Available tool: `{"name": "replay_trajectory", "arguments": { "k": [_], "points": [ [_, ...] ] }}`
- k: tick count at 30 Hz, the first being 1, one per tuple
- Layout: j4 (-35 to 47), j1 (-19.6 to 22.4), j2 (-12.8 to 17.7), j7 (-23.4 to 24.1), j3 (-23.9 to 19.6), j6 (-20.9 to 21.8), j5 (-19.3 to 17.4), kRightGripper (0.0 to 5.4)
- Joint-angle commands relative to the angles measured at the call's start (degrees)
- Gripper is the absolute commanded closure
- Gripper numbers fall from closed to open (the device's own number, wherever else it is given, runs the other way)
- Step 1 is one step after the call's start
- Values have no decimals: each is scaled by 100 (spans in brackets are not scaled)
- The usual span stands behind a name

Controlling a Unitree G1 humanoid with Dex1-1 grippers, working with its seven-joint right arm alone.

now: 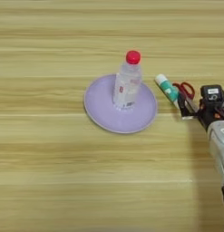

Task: Move the objects on the table

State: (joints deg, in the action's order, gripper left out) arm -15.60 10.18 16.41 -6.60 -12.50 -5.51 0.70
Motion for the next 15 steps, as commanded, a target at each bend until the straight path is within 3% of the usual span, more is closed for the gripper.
{"name": "replay_trajectory", "arguments": {
  "k": [1,15],
  "points": [
    [198,389,248,80,-132,212,-48,3],
    [-596,665,513,252,-430,508,-76,3]
  ]
}}
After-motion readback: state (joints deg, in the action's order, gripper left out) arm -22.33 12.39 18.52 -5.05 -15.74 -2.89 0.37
